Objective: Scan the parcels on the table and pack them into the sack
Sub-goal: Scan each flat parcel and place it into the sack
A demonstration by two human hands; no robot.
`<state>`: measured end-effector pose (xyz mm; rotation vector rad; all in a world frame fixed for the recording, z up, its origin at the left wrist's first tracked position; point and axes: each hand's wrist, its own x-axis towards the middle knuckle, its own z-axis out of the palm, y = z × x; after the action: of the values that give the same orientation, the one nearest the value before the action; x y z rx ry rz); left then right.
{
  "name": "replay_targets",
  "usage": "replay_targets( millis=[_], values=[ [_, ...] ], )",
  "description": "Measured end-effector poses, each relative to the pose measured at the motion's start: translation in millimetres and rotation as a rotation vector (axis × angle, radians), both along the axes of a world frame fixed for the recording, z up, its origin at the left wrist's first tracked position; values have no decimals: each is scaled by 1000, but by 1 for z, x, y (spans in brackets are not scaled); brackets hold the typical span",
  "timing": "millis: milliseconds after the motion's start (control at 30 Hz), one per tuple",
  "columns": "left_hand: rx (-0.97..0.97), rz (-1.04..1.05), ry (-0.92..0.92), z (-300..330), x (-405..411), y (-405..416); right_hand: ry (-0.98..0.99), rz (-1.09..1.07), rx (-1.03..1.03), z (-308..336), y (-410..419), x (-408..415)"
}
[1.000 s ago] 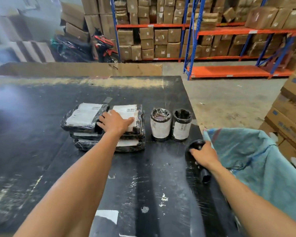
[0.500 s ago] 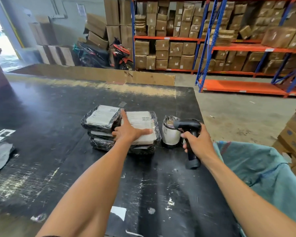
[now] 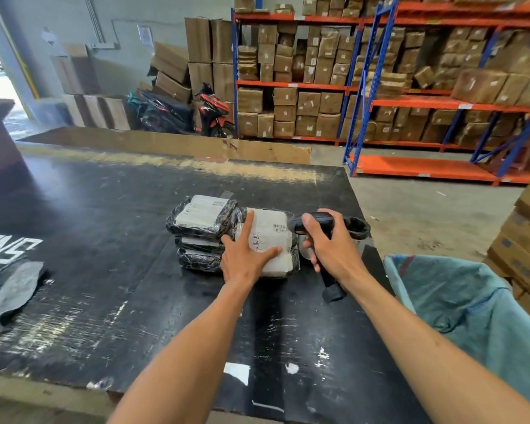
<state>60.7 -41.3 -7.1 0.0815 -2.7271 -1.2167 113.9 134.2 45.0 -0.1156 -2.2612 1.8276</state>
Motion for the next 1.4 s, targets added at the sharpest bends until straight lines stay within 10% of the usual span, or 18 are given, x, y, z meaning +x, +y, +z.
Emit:
replay_targets(
  millis=[833, 1400],
  values=[
    [94, -22, 49, 13, 38, -48, 14, -113, 52, 12, -48, 40],
    [264, 122, 99, 14, 51, -116, -455, -166, 238, -116, -77, 22]
  ],
)
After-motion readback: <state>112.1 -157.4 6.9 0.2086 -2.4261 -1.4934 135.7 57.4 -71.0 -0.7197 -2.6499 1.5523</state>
